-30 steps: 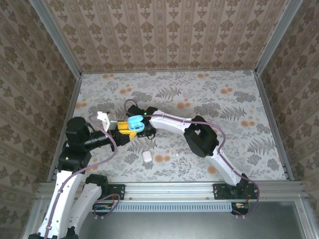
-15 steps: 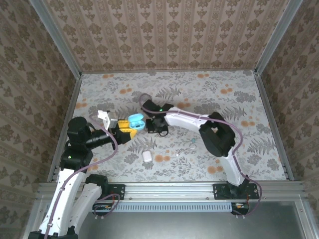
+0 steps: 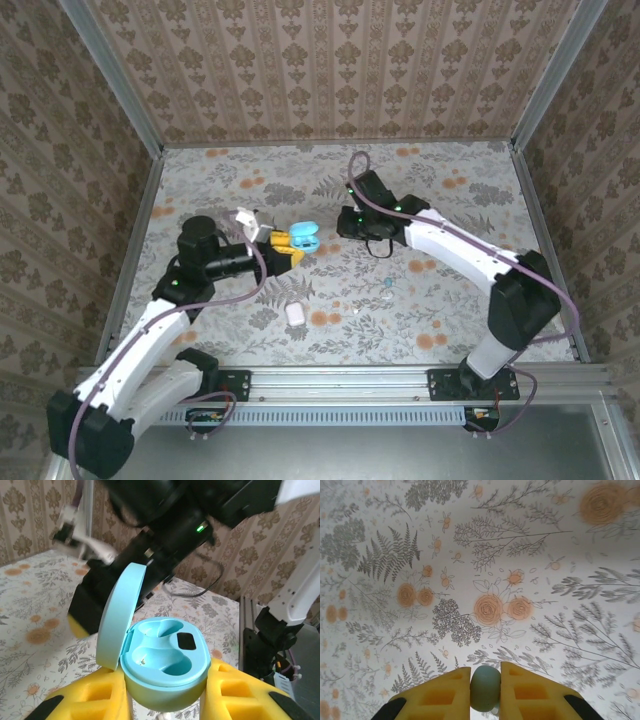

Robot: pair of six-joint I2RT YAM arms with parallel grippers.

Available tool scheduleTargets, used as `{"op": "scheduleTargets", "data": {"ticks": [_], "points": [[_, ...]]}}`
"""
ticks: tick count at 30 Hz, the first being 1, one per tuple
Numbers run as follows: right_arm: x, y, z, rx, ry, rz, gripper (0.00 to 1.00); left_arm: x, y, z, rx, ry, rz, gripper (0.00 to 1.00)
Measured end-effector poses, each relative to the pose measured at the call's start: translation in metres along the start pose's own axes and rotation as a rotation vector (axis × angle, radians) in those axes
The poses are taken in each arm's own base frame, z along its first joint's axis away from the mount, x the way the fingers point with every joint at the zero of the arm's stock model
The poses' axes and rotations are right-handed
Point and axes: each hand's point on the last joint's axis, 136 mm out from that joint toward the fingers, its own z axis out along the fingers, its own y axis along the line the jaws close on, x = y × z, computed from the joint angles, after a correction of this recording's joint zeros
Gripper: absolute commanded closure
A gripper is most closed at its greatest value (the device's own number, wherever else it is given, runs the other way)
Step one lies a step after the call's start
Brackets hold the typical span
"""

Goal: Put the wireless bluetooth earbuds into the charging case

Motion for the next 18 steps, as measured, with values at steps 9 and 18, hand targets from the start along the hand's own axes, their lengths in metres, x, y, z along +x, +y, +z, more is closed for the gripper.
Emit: {"op": "scheduleTargets", "data": {"ticks": [9,18], "points": [[-0.013,-0.008,-0.076,-0.082,-0.138,-0.012,0.81,0.013,0.017,0.043,0.018,0.013,0.01,0.75],[-0.01,0.027,-0.119,-0.231,-0.181,-0.077,0.81,0.005,0.03,0.062,-0.003,-0.063,0.087,0.75]]}}
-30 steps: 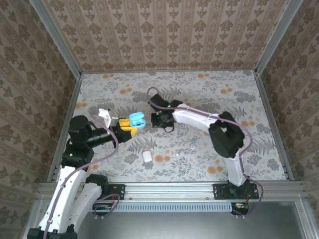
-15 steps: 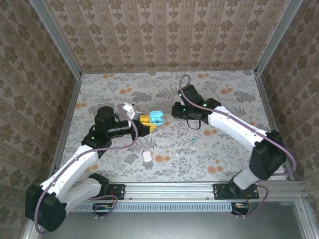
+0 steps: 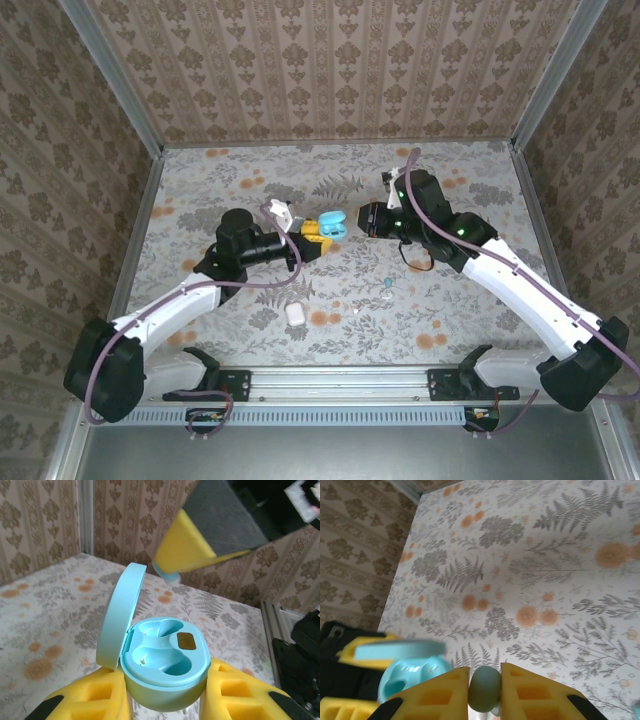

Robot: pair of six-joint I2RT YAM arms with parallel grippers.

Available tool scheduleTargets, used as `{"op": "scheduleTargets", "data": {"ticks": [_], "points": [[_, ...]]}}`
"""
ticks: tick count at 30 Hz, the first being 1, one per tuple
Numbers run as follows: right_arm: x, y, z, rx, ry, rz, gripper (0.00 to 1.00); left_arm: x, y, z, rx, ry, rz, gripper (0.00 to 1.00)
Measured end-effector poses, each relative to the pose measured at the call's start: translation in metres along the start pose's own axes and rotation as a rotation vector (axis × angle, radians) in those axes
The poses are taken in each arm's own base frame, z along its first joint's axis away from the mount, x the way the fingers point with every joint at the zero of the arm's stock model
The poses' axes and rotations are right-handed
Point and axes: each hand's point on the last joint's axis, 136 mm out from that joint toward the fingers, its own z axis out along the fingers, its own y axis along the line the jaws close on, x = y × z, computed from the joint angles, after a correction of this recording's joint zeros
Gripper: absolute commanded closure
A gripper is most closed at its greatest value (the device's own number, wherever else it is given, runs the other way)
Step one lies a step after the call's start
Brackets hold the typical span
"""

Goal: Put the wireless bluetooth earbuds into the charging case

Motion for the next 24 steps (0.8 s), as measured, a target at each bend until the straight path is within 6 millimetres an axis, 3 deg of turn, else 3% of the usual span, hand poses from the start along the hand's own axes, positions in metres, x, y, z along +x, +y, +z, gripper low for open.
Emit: {"op": "scheduleTargets", "data": {"ticks": [9,24], "points": [[0.004,0.06,-0.01,-0.157,-0.004,-0.088,0.8,0.003,0.006,0.003,-0.032,-0.062,0.051,0.75],[0.017,0.063,0.016,-0.15,0.045,-0.092,0.8,-0.004,0.003,-0.003,-0.045,-0.091,0.075,0.75]]}}
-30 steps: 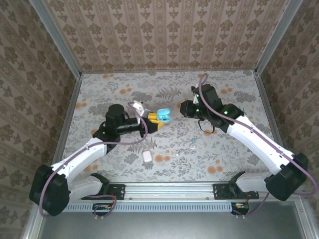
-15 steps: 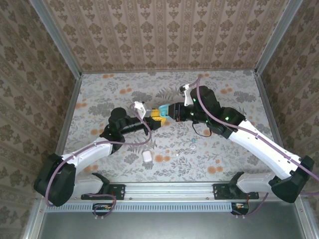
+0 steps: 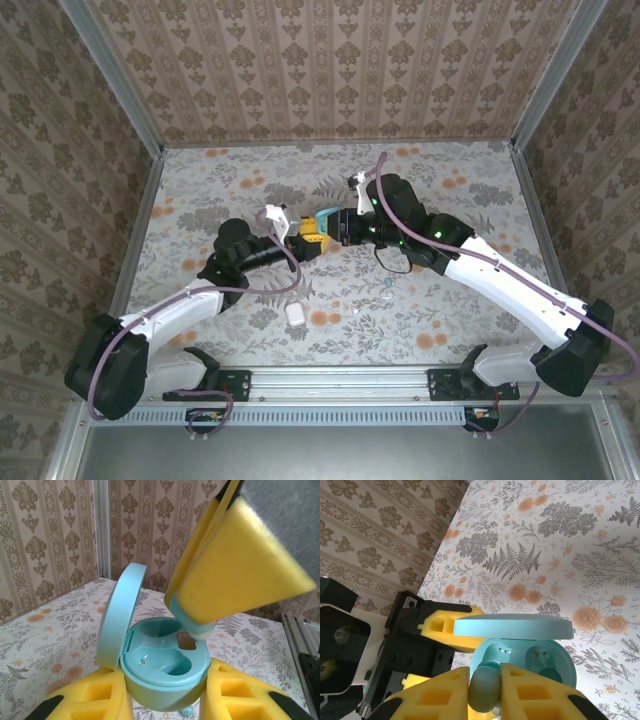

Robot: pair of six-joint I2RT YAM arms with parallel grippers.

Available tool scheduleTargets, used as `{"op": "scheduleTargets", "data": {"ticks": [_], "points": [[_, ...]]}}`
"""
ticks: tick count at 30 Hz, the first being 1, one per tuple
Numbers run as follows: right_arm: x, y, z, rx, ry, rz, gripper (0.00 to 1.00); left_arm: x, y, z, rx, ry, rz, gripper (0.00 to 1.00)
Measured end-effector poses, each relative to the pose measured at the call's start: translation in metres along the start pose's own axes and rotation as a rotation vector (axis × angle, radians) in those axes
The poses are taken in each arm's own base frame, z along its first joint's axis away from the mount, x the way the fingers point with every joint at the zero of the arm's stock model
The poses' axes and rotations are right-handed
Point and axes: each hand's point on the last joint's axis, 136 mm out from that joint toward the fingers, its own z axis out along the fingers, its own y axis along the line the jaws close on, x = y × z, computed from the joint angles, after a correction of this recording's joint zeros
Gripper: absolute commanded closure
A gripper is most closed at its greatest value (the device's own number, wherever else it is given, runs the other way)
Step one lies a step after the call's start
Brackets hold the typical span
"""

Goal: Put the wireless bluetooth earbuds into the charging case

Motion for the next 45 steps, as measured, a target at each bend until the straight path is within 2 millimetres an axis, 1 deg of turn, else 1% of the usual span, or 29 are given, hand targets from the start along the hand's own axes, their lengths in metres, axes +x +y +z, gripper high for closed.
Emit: {"op": "scheduleTargets", "data": {"ticks": [11,19,26,35,40,45], "points": [[-0.001,0.01,0.012,-0.022,-0.001,-0.013,0.8,-0.002,-0.001,-0.001,0.001,-0.003,0.002,0.75],[0.001,0.011,0.017,-0.02,0.005,-0.015,0.79,-0.002,-0.002,-0.002,-0.003,0.001,-0.002,0.75],[0.002,0.012,0.017,-0.019,0.005,-0.019,0.74,-0.002,-0.002,-0.004,-0.008,0.008,-0.007,0.75],[0.001,0.012,0.017,-0.007,-0.004,-0.024,0.72,-0.002,-0.002,-0.004,-0.008,0.008,-0.007,0.75],[0.0,0.011,0.017,0.001,-0.008,-0.024,0.67,-0.001,-0.003,-0.006,-0.011,0.008,-0.008,0.75],[0.0,0.006,0.016,0.029,-0.013,-0.025,0.66,0.0,-0.004,-0.007,-0.013,0.013,-0.011,0.75]]}}
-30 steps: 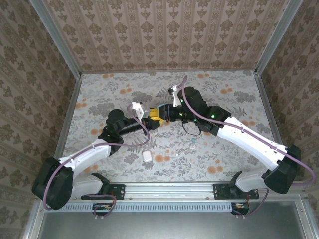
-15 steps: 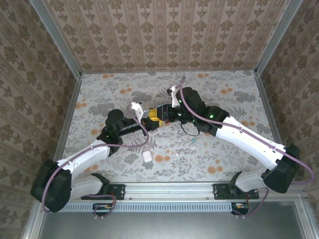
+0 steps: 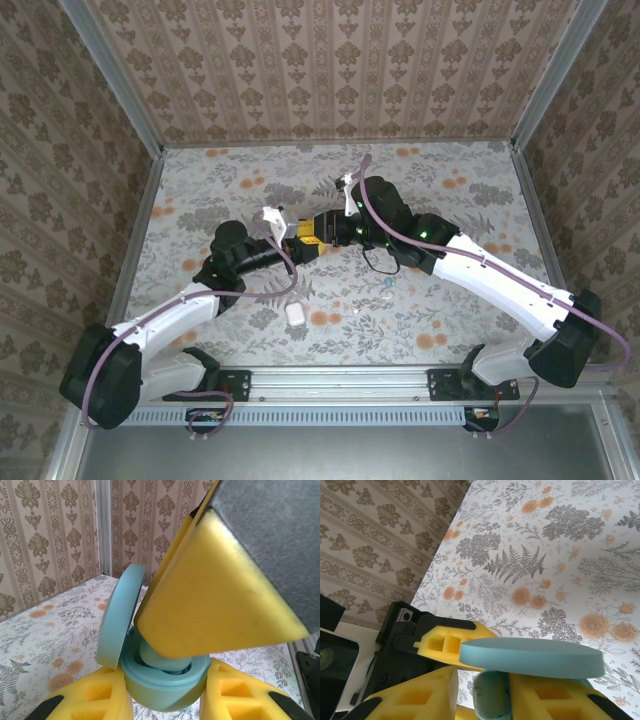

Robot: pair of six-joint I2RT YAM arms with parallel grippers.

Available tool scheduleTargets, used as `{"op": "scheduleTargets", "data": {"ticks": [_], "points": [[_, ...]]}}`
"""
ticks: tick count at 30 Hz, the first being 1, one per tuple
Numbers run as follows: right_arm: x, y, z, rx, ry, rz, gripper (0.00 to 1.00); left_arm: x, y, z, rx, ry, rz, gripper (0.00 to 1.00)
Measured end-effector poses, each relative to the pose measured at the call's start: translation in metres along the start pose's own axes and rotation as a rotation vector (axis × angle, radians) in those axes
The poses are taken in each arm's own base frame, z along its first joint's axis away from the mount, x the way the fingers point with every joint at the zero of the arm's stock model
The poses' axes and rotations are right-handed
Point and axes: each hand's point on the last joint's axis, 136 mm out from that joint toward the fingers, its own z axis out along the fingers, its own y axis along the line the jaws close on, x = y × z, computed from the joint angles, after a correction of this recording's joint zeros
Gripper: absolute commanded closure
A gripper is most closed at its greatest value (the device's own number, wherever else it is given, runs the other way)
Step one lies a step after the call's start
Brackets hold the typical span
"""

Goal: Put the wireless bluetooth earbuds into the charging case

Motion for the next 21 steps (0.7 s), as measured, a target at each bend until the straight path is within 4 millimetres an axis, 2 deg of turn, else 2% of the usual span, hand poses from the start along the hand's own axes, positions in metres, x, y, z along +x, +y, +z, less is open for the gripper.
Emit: {"op": "scheduleTargets", "data": {"ticks": [13,16,21], "points": [[-0.002,-0.005,-0.005,0.034,-0.005,-0.005,0.66,-0.001,-0.001,-0.001,0.0,-0.003,0.007,0.75],[-0.006,-0.001,-0.013,0.021,-0.022,-0.007,0.65,0.001,-0.001,-0.001,0.0,0.0,0.012,0.75],[-0.015,0.007,-0.036,-0.013,-0.072,-0.035,0.61,0.004,0.002,-0.004,-0.012,0.004,0.012,0.75]]}}
